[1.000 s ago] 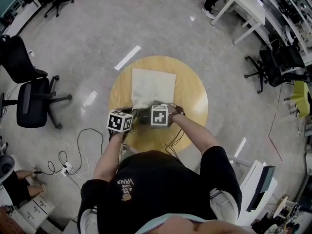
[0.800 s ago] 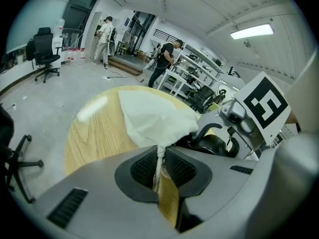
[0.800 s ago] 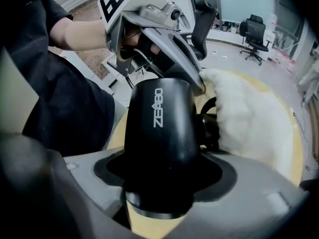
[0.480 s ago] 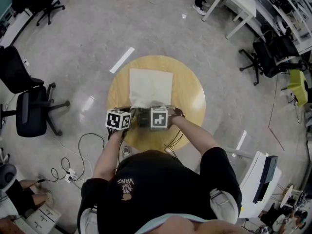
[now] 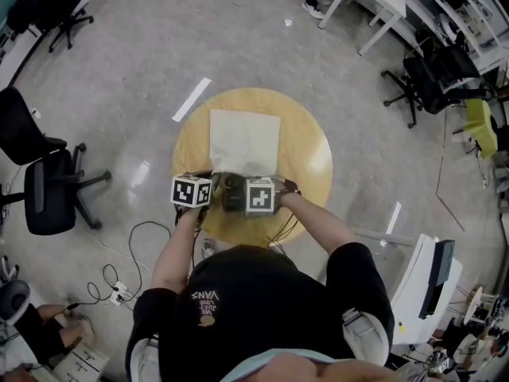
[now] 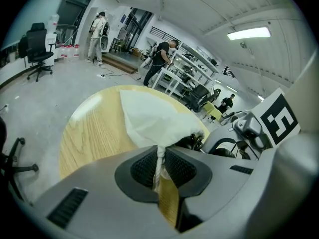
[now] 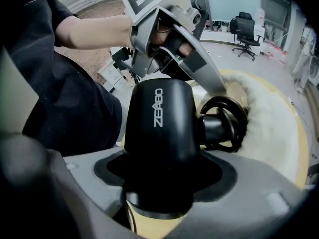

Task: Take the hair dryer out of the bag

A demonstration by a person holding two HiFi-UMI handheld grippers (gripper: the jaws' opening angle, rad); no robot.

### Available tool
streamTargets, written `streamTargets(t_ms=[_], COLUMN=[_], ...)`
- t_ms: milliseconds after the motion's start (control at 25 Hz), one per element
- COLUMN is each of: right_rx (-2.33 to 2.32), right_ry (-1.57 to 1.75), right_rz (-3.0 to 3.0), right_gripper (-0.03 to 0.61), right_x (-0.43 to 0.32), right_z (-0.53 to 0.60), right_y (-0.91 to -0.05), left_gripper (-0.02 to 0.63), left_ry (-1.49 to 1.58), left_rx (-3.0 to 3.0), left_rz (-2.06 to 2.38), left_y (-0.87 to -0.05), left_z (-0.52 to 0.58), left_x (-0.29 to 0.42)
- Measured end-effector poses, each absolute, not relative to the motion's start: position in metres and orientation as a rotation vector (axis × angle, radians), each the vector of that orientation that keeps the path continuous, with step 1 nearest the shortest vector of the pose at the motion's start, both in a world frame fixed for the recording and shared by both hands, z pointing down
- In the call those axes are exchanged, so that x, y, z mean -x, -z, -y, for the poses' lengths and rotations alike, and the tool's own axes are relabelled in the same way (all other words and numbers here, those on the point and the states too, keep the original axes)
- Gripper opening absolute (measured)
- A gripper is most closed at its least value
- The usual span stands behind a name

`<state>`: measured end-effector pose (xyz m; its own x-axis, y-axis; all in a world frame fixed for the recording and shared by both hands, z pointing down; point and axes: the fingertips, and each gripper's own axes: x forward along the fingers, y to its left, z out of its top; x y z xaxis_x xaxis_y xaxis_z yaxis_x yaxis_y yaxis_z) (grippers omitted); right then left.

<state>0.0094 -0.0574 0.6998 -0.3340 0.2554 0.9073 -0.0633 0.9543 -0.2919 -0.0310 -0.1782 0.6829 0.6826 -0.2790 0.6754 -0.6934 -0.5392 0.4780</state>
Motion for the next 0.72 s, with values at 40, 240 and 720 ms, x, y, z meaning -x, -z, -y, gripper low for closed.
streamTargets(t_ms=[40, 240, 720], right_rx=[0.137, 0.116, 0.056], right_ry=[-0.335, -0.334, -0.449], right_rz=[1.887, 1.917, 1.952], right_gripper=[0.35, 0.351, 0.351], right_x=[-0.008, 0.0, 0.006], right_z=[0.054, 0.049, 0.022], right_y=[-0.7, -0.695, -0.685], left_gripper=[0.052, 0.051, 0.052], left_ry=[-0.695, -0.703, -0.705], left_rx=[-2.131, -2.137, -2.132], left_rz=[0.738, 0.724, 0.711], left_y=[-0.684, -0.685, -0.689], left_z=[0.179, 0.18, 0.187], left_x=[0.031, 0.032, 0.031])
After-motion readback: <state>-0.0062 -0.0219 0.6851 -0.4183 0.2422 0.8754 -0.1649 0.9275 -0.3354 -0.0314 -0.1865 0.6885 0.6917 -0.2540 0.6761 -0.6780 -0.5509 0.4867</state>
